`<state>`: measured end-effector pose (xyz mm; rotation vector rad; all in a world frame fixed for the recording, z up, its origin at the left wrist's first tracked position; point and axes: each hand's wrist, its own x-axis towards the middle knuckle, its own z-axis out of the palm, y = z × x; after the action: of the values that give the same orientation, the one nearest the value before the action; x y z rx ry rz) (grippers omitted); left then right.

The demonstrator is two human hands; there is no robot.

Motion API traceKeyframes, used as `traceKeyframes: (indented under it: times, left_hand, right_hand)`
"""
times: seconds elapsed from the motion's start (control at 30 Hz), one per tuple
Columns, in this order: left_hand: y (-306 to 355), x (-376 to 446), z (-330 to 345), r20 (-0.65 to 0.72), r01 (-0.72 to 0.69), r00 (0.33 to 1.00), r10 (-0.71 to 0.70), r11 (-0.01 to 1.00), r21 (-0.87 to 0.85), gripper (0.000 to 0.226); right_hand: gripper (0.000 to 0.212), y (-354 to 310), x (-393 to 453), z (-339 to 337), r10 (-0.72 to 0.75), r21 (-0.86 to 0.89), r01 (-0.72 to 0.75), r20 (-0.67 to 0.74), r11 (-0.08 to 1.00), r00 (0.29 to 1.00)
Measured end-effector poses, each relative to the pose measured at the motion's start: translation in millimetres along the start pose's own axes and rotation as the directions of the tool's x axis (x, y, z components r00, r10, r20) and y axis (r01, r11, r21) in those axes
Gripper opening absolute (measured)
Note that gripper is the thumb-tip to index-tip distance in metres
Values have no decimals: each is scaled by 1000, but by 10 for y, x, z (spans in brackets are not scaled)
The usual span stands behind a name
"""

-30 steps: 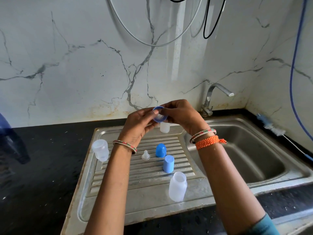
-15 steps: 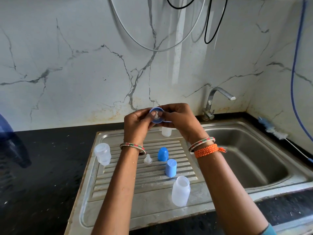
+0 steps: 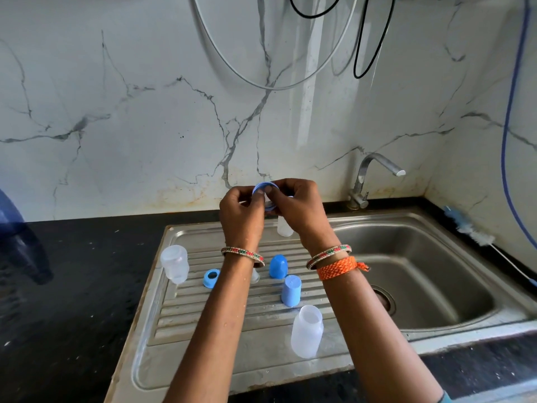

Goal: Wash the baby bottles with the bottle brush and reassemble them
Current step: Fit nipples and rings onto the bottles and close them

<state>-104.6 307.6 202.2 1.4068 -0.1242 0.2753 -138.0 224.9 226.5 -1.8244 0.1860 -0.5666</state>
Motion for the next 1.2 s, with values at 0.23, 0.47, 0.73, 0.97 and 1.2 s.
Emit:
traceKeyframes:
  times: [0.23,0.47,0.73,0.97,1.2]
  left_hand:
    - [181,11,-122,254,126,963,-90,984,-130,22]
    - [187,-67,-84,154,-52,987,51,999,-3,35]
    - [144,-103,-43,66,-189,981,183,975,116,26]
    - [53,-114,-37,69,-116,991,111,990,80,25]
    - [105,-105,-79,84,-31,996,33,999,-23,10]
  right_hand:
    - [21,-101,-42,-365,-16,45,8,172,999,985]
    - [21,-15,-36,-226,-102,-132,101,-1,986,995]
    - [26,-60,-28,-305,-85,-238,113,126,965,988]
    - [19,10,-65,-178,-206,-326,187,-26,927,978]
    - [15,17,-59,-278,-19,88,12,79,996,997]
